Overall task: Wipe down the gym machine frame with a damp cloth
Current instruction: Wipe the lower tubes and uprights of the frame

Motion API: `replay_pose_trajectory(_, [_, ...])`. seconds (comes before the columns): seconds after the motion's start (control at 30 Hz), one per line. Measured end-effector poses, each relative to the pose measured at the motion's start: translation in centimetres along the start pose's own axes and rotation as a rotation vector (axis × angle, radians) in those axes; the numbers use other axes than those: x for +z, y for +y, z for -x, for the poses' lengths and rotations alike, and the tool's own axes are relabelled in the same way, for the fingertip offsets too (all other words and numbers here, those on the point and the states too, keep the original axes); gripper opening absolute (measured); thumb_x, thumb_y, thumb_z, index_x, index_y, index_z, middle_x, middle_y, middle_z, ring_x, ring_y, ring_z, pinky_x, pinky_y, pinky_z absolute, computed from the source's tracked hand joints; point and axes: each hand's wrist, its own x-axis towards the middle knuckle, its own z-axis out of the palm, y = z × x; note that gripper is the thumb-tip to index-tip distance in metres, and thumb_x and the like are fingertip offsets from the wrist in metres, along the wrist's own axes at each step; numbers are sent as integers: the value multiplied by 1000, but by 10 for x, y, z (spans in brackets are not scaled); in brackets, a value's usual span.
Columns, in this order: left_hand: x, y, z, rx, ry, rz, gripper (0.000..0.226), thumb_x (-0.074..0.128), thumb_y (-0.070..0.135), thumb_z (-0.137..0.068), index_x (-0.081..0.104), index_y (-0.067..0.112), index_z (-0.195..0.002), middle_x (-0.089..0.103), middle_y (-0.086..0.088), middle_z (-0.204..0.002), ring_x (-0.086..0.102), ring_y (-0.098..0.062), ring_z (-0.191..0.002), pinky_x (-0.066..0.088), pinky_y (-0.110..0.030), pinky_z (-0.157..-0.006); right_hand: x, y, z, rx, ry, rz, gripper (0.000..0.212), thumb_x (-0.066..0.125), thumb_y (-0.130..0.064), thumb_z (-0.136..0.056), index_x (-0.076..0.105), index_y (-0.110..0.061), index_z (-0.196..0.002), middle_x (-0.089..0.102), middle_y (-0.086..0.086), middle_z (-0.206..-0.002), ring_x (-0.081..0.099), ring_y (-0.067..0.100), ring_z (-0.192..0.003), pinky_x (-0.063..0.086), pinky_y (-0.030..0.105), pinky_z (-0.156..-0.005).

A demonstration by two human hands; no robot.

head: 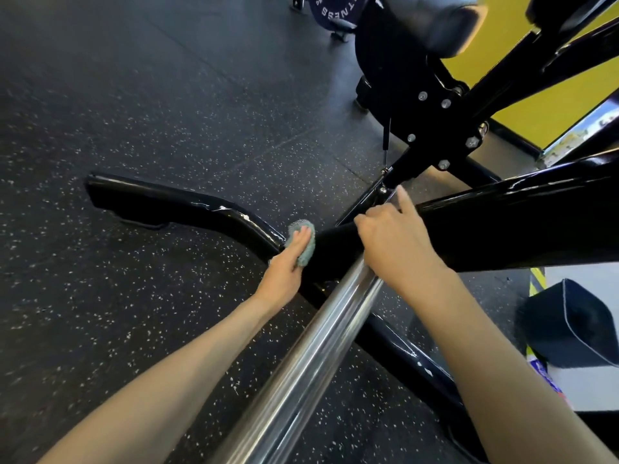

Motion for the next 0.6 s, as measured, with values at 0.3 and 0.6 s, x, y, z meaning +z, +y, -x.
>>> replay_pose_trajectory(0.3, [6,-7,-10,10,33,79,75,36,-23,-88,32,25,-145,24,4,-156,18,-14,-146,14,-28,-119,3,-9,-10,-33,41,-83,10,53,-9,-85,47,-18,-87,65,8,-104,58,30,-104,30,39,-105])
replay_pose_trajectory(0.6, [21,5,15,102,-15,156,70,34,-21,-91,27,22,-147,20,13,-153,10,1,-143,11,-11,-114,18,-7,-10,-81,187,-230,26,74,8,-44,55,-6,-55,56,13,-51,56,30,-48,49,36,-64])
